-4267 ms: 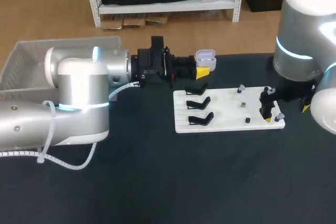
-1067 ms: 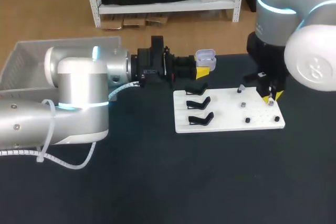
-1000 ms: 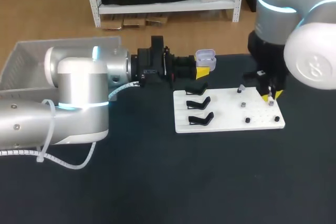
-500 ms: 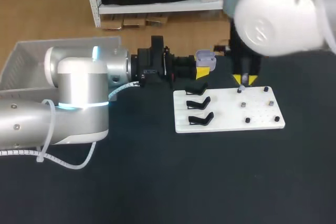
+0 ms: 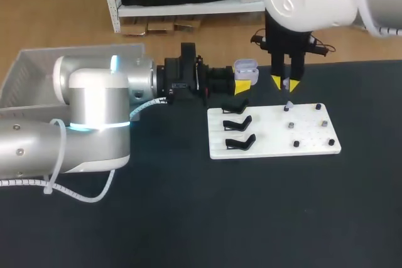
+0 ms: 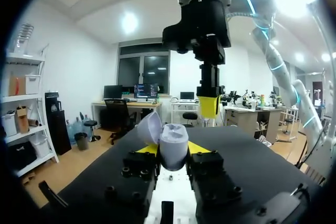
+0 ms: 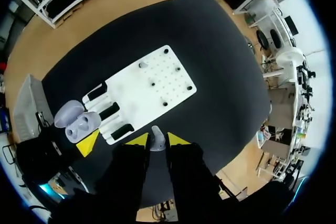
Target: Pick up each earbud case from the left stands, insert the matching earbuds, close the lid, and place the case in the box.
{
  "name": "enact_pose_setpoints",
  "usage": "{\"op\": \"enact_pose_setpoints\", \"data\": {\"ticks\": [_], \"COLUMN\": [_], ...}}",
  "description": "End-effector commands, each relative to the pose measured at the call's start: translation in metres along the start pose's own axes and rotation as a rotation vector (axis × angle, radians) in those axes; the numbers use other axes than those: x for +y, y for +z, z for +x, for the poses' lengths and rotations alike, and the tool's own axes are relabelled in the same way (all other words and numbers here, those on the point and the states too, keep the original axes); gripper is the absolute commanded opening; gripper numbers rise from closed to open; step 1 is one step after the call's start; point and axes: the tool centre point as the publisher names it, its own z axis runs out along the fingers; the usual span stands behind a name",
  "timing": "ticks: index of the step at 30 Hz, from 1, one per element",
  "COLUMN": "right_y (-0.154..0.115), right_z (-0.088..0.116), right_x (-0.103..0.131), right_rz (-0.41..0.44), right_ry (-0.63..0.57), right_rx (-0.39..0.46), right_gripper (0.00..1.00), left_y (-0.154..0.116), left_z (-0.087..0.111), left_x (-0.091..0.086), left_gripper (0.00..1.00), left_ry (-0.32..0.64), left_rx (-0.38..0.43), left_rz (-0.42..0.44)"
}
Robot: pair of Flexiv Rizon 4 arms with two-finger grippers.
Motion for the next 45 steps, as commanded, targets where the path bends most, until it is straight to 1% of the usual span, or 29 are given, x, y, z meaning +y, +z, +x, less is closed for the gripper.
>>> {"op": "enact_pose_setpoints", "data": {"ticks": [1,2,7,9,13,16,19,20,22,28,34,45], "right_y": [-0.003,-0.007,-0.021,-0.026,-0.033,-0.036,-0.041,-0.043,-0.045,-0.043,-0.043,-0.031], "right_z": [0.001,0.001,-0.004,-0.006,-0.008,-0.011,-0.011,-0.01,-0.008,-0.004,0.001,0.001], "right_x": [0.002,0.006,0.022,0.028,0.04,0.046,0.051,0.052,0.056,0.068,0.072,0.076], "right_rz": [0.001,0.001,0.025,0.04,0.036,0.045,0.071,0.082,0.081,0.065,0.032,0.029], "right_ry": [0.008,0.019,0.026,0.023,0.026,0.05,0.088,0.096,0.114,0.16,0.167,0.184], "right_rx": [-0.019,-0.041,-0.079,-0.107,-0.133,-0.125,-0.123,-0.135,-0.139,-0.103,-0.099,-0.085], "right_gripper": [0.0,0.0,0.0,0.0,0.0,0.0,0.0,0.0,0.0,0.0,0.0,0.0], "left_y": [0.0,0.0,0.0,0.0,0.0,0.0,0.0,0.0,0.0,0.0,0.0,0.0], "left_z": [0.002,0.002,0.002,0.002,0.002,0.002,0.002,0.002,0.002,0.002,0.002,0.002], "left_x": [-0.001,-0.001,-0.001,-0.001,-0.001,-0.001,-0.001,-0.001,-0.001,-0.001,-0.001,-0.001], "left_gripper": [0.0,0.0,0.0,0.0,0.0,0.0,0.0,0.0,0.0,0.0,0.0,0.0], "left_ry": [0.005,0.005,0.005,0.005,0.005,0.005,0.005,0.005,0.005,0.005,0.005,0.005], "left_rx": [-0.008,-0.008,-0.008,-0.008,-0.008,-0.008,-0.008,-0.008,-0.008,-0.008,-0.008,-0.008], "left_rz": [-0.005,-0.005,-0.005,-0.005,-0.005,-0.005,-0.005,-0.005,-0.005,-0.005,-0.005,-0.005]}}
